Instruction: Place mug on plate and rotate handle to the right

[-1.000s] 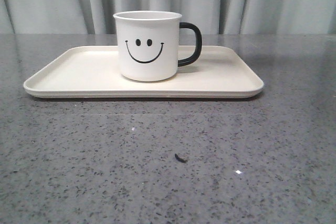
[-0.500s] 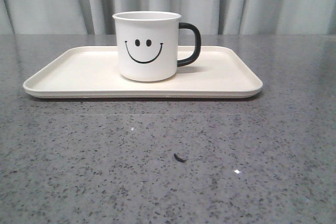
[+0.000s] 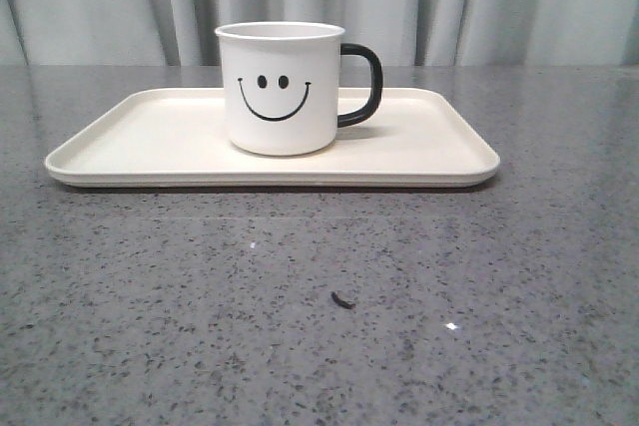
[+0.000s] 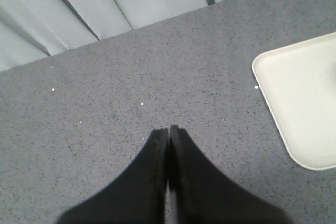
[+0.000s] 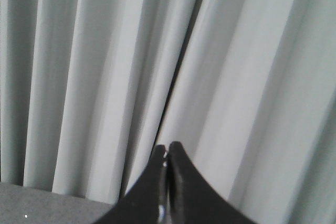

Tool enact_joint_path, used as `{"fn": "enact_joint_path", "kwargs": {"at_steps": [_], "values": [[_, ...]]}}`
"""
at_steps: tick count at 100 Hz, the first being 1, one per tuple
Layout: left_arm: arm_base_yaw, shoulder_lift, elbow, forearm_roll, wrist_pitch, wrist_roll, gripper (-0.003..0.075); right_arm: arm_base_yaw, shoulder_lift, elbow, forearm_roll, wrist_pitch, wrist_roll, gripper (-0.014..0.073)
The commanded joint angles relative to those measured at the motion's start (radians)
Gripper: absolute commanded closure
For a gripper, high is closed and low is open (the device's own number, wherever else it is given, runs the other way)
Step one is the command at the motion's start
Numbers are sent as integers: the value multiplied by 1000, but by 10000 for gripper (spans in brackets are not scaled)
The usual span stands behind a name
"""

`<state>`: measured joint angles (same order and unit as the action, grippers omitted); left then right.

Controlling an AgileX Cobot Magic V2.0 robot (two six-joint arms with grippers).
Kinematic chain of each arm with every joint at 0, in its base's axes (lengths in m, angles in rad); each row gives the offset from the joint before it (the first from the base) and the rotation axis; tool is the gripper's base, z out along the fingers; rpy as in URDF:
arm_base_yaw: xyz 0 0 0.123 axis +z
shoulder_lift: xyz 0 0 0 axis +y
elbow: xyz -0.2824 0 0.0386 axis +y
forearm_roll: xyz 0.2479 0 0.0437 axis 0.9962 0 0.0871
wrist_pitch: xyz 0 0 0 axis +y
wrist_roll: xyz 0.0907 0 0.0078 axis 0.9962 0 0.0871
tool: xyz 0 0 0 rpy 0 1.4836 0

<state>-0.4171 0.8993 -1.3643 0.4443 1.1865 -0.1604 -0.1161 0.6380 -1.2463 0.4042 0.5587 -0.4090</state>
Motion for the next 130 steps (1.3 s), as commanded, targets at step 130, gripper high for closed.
{"fn": "enact_joint_path", "kwargs": {"at_steps": [130], "values": [[-4, -291, 538, -56, -426, -207, 739, -7, -430, 707, 12, -179, 13, 654]]}}
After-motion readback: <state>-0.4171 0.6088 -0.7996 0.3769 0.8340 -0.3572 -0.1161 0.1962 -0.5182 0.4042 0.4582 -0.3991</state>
